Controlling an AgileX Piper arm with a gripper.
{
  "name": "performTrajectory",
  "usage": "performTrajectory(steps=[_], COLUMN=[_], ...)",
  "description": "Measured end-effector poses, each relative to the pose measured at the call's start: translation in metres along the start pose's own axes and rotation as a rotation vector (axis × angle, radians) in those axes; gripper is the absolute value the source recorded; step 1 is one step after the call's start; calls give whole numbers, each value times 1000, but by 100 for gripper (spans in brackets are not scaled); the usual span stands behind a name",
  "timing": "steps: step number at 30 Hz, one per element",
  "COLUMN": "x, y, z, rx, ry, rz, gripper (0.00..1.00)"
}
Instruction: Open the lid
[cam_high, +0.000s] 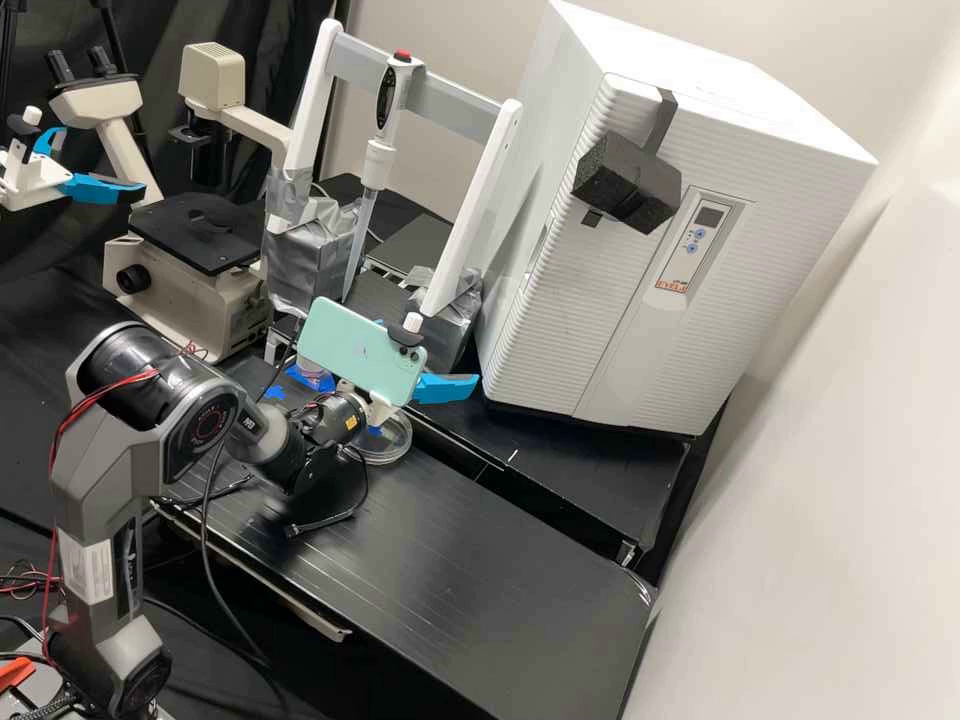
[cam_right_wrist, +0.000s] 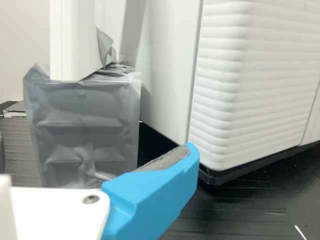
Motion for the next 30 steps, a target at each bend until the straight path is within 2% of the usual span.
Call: performTrajectory(steps=[5,10,15,21,23,26,30], x=[0,-11,-38,-76,-93,-111,-130], y=[0,2,9,18,19,18,14], z=[0,8,18,29,34,38,38], rx=[0,-13,19,31,41,45,22], ry=[0,-4,8,55,50,37,34], rz=[0,-5,27,69,66,55,38], gripper=[100,100,100,100,100,100,100])
